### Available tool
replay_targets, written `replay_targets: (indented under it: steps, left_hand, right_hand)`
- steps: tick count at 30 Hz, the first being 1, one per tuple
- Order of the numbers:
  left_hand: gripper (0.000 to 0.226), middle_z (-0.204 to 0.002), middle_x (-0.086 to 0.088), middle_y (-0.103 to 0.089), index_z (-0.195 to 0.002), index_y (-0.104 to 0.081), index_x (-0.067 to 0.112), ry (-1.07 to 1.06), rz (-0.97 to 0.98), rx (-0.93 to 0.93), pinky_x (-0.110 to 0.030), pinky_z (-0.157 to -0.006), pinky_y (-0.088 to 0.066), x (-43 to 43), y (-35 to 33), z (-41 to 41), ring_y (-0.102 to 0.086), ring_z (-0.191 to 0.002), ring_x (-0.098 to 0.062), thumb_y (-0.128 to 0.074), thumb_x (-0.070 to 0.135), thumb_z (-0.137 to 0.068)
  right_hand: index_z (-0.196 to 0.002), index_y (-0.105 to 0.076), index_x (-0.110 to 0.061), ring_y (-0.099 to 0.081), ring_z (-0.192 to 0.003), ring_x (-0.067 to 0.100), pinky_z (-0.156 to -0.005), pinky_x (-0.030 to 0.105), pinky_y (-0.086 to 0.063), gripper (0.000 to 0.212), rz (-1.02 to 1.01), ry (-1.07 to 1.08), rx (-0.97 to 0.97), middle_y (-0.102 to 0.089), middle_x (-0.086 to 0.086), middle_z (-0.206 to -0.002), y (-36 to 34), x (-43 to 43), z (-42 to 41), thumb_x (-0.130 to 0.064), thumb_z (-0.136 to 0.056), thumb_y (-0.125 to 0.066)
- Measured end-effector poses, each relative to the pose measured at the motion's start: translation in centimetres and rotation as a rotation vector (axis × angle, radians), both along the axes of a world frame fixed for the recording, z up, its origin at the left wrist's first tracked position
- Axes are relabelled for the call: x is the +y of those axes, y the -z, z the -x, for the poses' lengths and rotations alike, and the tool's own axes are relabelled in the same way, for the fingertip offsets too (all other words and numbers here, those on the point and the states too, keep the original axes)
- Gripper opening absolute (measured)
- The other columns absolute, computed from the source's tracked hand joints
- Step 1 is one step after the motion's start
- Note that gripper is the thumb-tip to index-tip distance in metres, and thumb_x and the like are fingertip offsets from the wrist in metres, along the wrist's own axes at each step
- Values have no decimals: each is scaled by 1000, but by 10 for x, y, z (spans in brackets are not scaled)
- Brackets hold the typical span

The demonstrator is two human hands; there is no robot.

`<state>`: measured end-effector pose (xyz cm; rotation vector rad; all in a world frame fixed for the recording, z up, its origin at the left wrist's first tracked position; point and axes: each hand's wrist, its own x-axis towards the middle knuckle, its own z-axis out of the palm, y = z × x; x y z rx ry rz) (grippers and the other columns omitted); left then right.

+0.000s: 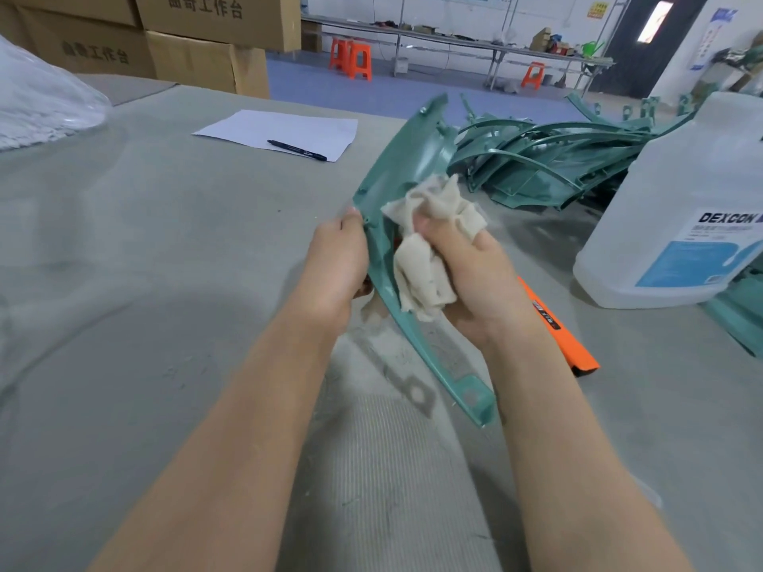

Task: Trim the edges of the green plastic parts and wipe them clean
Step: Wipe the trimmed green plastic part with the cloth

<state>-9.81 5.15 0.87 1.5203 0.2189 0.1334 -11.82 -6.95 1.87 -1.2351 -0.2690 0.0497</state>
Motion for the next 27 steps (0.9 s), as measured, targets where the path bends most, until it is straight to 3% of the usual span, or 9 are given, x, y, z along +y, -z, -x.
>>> replay_targets:
  steps: [3,5,7,10,14,19,22,24,27]
  left_hand:
    - [38,-75,-9,-58,-92,-60,8,45,-91,7,-21,-46,-47,-4,0,4,-55,-62,-20,-29,28,-105]
    - [43,-90,-21,-63,-99,-61,-1,40,-160,-11,-42,-71,-56,-5,0,4,-60,-78,-28,-28,28,-105]
    - [41,-88,-22,-60,-86,-57,1,10,-198,-42,-47,-83,-51,-6,1,3,-56,-81,-29,-29,24,-104]
    - [40,-74,-12,-50,-67,-45,10,-35,-217,-60,-35,-73,-40,-6,3,3,-46,-77,-23,-30,18,-103]
    - [38,-78,-13,-52,-74,-51,7,-42,-172,-71,-32,-72,-38,-6,3,2,-48,-78,-23,-31,20,-104]
    - [38,-67,-6,-44,-66,-47,10,-111,-184,-101,-34,-66,-33,3,1,-1,-40,-72,-21,-33,16,-101]
    - [29,-77,-13,-58,-83,-61,4,-181,-42,-45,-37,-72,-41,20,-1,-8,-48,-73,-23,-41,19,-98]
    - [32,-64,-5,-61,-72,-59,11,-185,91,-15,-31,-66,-40,30,-2,-10,-50,-60,-21,-43,22,-98]
    - [42,-42,5,-43,-60,-48,16,-175,181,-27,-18,-46,-33,34,-4,-8,-40,-38,-11,-41,23,-101]
  right_hand:
    - [-79,-62,-21,-62,-59,4,-63,23,-50,20,215,53,-65,-65,-10,-61,3,1,1,-11,-96,-57]
    - [-69,-59,-24,-58,-52,2,-55,18,-46,30,303,80,-95,-61,-11,-53,5,3,2,-13,-96,-56]
    - [-62,-58,-26,-55,-50,1,-53,16,-45,37,372,101,-124,-58,-11,-51,7,5,2,-14,-97,-55]
    - [-70,-60,-23,-58,-61,1,-66,22,-49,28,439,89,-122,-61,-12,-59,7,5,2,-18,-97,-55]
    - [-79,-61,-22,-63,-67,4,-76,31,-52,23,416,-18,-66,-66,-12,-63,5,4,2,-13,-98,-53]
    - [-84,-64,-23,-64,-69,-2,-72,15,-53,20,449,-200,19,-70,-13,-71,5,4,8,-9,-96,-55]
    - [-90,-65,-21,-64,-75,0,-76,16,-53,16,536,-395,25,-69,-10,-82,6,4,15,-8,-94,-57]
    - [-91,-64,-21,-63,-75,-4,-74,13,-53,17,577,-470,16,-69,-13,-81,3,2,19,-7,-95,-56]
    - [-90,-62,-19,-61,-71,-7,-68,10,-49,19,610,-546,-6,-67,-18,-73,-1,-2,22,-2,-95,-56]
